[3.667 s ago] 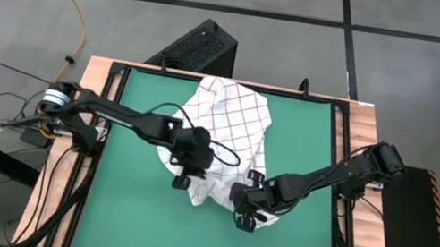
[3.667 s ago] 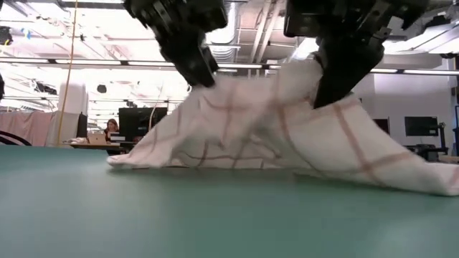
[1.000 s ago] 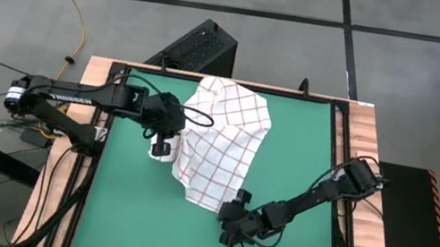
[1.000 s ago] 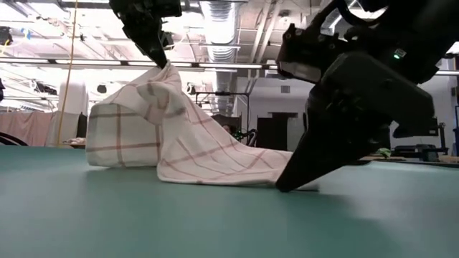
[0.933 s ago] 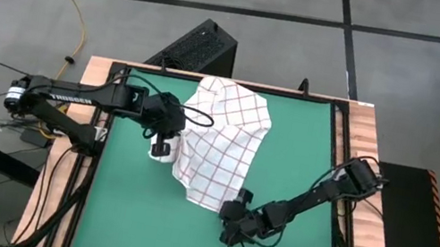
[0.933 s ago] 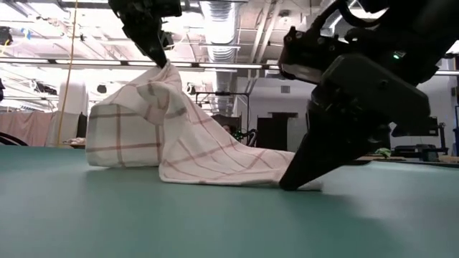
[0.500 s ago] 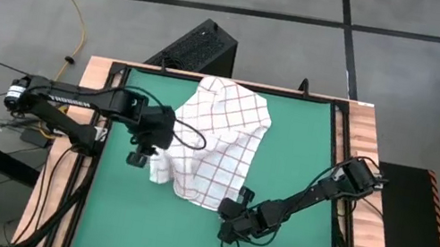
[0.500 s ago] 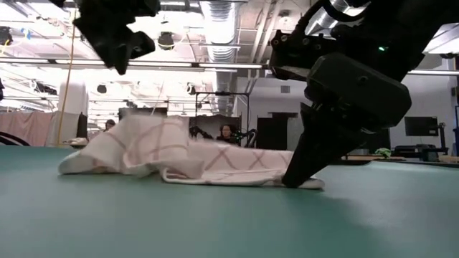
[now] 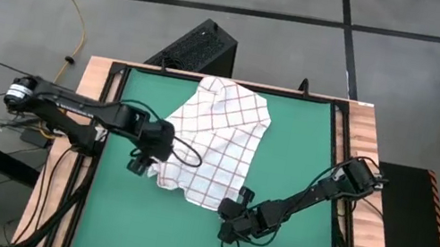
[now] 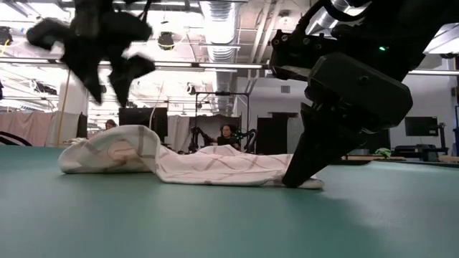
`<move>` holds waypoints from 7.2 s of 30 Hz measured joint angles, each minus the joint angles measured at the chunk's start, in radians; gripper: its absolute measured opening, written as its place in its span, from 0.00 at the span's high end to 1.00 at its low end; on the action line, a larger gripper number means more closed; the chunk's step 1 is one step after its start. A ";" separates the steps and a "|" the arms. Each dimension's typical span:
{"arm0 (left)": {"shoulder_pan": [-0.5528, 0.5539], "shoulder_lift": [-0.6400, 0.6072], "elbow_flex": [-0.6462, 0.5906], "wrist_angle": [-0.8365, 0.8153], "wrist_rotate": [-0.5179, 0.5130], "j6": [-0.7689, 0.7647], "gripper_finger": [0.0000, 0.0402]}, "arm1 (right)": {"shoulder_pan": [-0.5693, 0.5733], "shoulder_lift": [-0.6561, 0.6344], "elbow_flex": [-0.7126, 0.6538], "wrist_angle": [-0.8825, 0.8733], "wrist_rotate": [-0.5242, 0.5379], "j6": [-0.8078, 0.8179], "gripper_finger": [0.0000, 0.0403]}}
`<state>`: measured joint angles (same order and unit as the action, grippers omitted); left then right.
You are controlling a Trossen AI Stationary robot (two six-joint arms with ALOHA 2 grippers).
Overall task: Roll towel
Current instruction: Roll the white towel
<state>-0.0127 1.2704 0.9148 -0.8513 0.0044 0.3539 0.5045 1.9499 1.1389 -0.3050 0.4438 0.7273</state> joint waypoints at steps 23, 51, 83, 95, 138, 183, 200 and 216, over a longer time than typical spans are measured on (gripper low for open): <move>0.156 -0.127 -0.362 0.334 -0.122 0.137 0.53 | 0.002 0.000 0.000 -0.007 -0.006 0.017 1.00; 0.149 0.043 -0.359 0.393 -0.218 0.126 0.85 | -0.008 0.000 0.001 -0.029 -0.011 0.006 1.00; 0.084 0.031 0.660 -0.534 -0.352 -0.292 1.00 | -0.333 -0.645 -0.001 -0.233 0.361 -0.373 1.00; 0.127 0.032 0.818 -0.359 -0.844 0.012 1.00 | -0.572 -0.872 -0.001 0.218 0.455 -1.064 1.00; 0.879 0.390 1.362 0.945 -0.235 0.790 1.00 | -1.324 -0.277 1.192 0.279 -0.240 -1.549 1.00; 1.023 0.401 1.354 0.054 -0.219 0.307 1.00 | -1.542 -0.218 1.192 -0.374 -0.470 -1.173 1.00; 0.762 0.175 1.353 -0.720 -0.071 -0.136 1.00 | -0.979 -0.466 1.192 -1.239 -0.320 -0.799 1.00; 0.123 -0.079 1.091 -0.720 -0.269 -0.782 1.00 | -0.194 -0.430 1.192 -1.266 0.150 -0.228 1.00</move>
<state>0.1107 1.1915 2.0060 -1.5713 -0.2645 -0.4278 0.3100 1.5196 2.3306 -1.5712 0.5938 0.4990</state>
